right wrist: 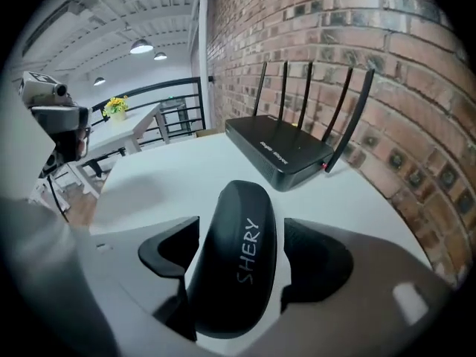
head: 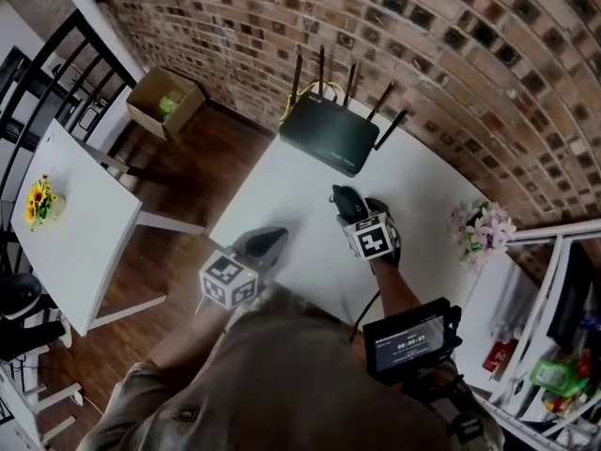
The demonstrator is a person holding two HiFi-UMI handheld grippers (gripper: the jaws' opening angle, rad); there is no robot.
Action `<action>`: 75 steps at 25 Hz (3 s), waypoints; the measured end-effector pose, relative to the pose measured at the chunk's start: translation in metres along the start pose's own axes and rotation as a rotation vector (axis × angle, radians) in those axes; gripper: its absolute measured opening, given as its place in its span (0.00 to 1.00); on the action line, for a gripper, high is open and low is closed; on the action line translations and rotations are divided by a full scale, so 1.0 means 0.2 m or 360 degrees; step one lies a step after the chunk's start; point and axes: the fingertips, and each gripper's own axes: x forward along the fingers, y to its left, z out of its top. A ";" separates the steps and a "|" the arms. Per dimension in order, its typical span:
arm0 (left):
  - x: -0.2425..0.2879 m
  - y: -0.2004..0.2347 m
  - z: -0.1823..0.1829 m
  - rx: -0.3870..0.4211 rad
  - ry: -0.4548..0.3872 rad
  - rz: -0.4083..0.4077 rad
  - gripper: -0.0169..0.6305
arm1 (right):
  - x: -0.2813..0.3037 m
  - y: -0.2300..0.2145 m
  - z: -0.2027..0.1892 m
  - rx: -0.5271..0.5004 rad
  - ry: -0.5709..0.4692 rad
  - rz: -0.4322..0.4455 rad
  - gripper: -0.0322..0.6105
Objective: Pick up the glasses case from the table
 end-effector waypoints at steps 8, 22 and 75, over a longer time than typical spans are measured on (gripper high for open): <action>-0.04 0.05 -0.02 -0.0046 -0.0003 0.0090 0.01 | 0.15 0.01 -0.04 0.0032 0.0112 0.0081 0.64; -0.01 -0.03 0.03 0.0020 -0.0031 -0.0072 0.01 | -0.25 0.07 0.06 0.0230 -0.0314 -0.0047 0.63; -0.39 -0.71 0.18 0.0124 -0.0185 -0.0554 0.01 | -1.59 0.59 -0.30 0.1069 -0.1377 -0.0261 0.63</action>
